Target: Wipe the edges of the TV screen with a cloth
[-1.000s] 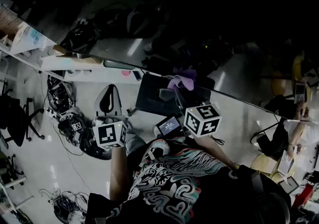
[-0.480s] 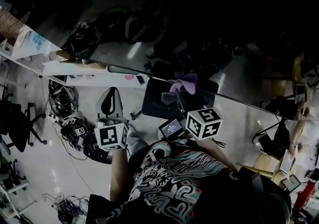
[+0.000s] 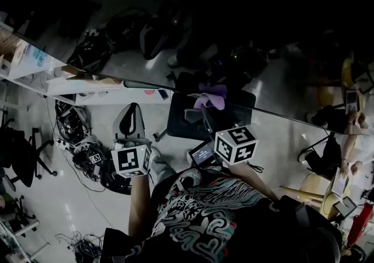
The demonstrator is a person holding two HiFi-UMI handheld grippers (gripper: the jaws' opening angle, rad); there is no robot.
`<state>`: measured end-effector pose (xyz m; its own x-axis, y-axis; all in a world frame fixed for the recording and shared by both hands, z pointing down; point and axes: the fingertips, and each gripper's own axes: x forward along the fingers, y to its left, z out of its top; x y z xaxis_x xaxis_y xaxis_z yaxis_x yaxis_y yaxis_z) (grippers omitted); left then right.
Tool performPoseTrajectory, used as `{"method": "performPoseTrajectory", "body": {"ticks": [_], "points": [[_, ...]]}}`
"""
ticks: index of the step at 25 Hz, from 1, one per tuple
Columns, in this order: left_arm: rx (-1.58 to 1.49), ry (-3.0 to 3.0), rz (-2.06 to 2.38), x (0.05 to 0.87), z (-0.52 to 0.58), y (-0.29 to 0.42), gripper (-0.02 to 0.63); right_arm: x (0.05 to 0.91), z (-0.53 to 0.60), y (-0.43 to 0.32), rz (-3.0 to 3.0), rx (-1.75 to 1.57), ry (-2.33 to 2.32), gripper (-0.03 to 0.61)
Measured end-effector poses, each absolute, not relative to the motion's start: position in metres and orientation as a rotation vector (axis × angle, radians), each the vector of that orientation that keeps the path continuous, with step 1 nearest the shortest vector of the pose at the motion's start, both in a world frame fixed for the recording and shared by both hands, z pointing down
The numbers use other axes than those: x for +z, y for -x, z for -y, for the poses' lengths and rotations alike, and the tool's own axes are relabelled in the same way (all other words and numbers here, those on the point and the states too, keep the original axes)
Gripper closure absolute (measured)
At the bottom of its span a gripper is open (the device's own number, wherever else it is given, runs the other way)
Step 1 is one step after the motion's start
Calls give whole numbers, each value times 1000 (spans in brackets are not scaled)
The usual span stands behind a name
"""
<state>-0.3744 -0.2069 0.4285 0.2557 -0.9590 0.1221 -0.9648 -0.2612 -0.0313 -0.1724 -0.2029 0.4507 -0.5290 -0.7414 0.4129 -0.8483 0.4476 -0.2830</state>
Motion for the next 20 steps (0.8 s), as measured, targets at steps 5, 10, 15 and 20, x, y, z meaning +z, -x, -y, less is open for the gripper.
{"method": "performPoseTrajectory", "body": {"ticks": [5, 10, 15, 20], "points": [[183, -2463, 1864, 426, 208, 376, 588, 449, 207, 178, 2467, 689, -1389, 509], [182, -2458, 1872, 423, 208, 389, 588, 449, 210, 188, 2464, 694, -1389, 509], [186, -2458, 1871, 421, 210, 398, 588, 447, 211, 197, 2467, 693, -1387, 509], [175, -2457, 1868, 423, 215, 410, 588, 448, 214, 209, 2463, 699, -1386, 509]]}}
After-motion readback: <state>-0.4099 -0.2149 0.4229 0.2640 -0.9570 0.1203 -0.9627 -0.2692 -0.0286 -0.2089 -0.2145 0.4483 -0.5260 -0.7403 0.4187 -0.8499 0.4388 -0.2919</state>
